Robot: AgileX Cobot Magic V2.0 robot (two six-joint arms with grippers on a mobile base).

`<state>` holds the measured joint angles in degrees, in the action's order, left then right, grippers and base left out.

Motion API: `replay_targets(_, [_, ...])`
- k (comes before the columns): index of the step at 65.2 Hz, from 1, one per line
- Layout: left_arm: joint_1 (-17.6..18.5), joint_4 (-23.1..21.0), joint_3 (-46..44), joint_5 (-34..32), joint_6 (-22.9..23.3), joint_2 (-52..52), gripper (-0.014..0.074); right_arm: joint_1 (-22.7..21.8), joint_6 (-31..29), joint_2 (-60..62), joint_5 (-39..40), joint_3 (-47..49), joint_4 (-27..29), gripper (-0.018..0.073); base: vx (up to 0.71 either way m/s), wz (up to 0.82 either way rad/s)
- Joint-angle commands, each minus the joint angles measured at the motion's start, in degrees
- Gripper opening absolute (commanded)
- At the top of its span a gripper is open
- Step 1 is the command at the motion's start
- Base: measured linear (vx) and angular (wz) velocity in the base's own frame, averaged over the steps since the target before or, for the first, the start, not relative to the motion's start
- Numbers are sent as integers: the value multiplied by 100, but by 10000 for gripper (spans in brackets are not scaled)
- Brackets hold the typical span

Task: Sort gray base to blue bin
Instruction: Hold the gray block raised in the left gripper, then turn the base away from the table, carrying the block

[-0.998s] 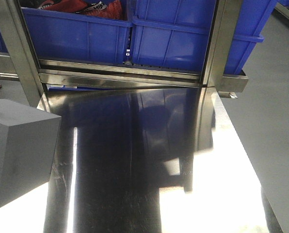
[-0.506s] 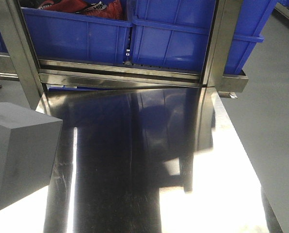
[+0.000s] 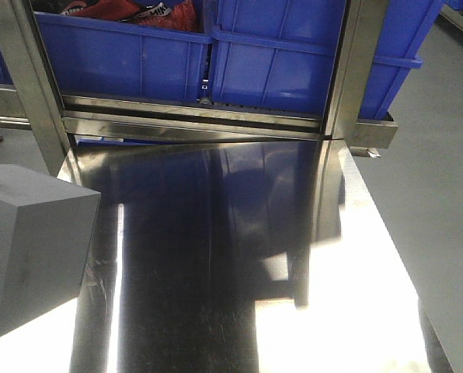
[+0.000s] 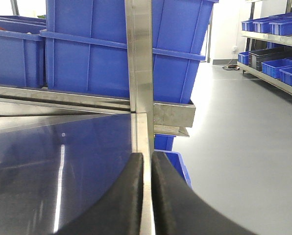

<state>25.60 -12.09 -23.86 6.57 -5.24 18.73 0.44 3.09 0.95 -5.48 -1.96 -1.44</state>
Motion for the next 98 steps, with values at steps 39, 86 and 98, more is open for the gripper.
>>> replay_targets(39, [36, -90, -167, -578, 40, 41, -5, -21, -38, 50, 455, 22, -37, -4, -1, -6])
replay_targets(86, [36, -90, -167, -571, 40, 41, -5, -21, -38, 50, 455, 22, -37, -4, -6, -61])
replay_targets(98, [36, -90, -167, -571, 40, 41, -5, -21, -38, 50, 455, 22, -37, -4, -5, -70])
